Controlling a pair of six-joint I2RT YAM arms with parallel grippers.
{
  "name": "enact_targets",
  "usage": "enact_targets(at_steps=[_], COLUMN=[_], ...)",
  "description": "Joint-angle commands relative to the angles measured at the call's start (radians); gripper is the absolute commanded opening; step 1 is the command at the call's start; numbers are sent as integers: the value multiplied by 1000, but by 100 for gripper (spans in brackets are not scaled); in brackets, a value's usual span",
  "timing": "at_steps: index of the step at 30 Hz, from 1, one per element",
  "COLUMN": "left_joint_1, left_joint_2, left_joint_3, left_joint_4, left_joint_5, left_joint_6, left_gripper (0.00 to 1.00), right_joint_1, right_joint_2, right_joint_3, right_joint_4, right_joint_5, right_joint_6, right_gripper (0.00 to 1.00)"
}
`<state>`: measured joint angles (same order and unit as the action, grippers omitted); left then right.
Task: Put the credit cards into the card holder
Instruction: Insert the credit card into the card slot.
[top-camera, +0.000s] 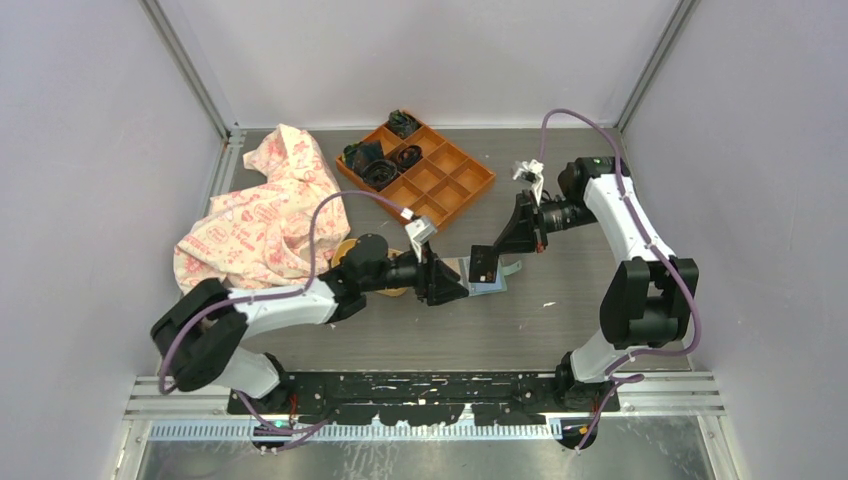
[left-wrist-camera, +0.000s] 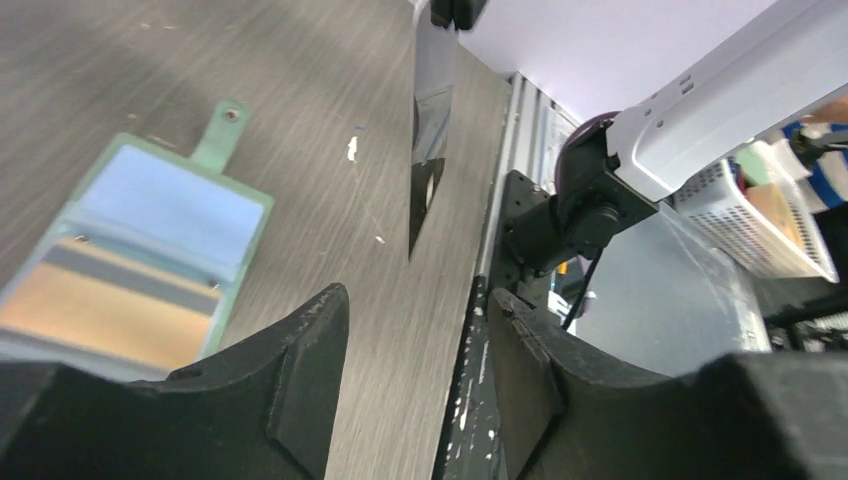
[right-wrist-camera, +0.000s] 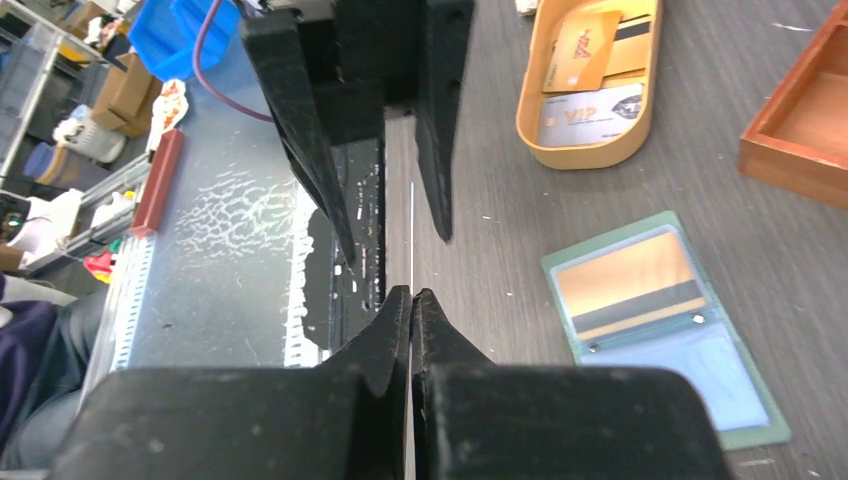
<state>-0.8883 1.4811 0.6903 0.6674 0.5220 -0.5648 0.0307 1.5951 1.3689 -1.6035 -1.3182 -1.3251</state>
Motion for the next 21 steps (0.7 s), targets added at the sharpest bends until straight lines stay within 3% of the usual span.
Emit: enact_targets(at_steps=[1, 3, 5, 8, 10, 15, 21], left_joint_1=[1, 1, 2, 2, 3, 3, -8], left_joint_2=[-166, -234, -280, -331, -353, -343, -248], left_joint_3=[-61, -72, -80, -93, -98, -82, -99], left_joint_4=[-65, -141, -192, -237, -257, -295, -214], left_joint_5=[-157, -189, -210, -241, -257, -255, -298], left_joint_6=[109, 138, 159, 171, 172, 145, 0], left_gripper=[55, 56, 56, 56, 56, 57, 54], right_joint_1=[-17, -44, -48, -40, -34, -32, -31], right_joint_2=[-35, -51, -89, -233, -310, -286, -201], right_joint_3=[63, 65, 49, -47, -110, -102, -289], right_joint_4=[-134, -83, 81, 526, 735, 736, 876], right_joint_5=[33, 62, 109, 272, 390, 378, 333], right_joint_6=[7, 43, 213, 597, 746, 786, 894], right_gripper=[1, 0, 0, 0, 0, 1, 0])
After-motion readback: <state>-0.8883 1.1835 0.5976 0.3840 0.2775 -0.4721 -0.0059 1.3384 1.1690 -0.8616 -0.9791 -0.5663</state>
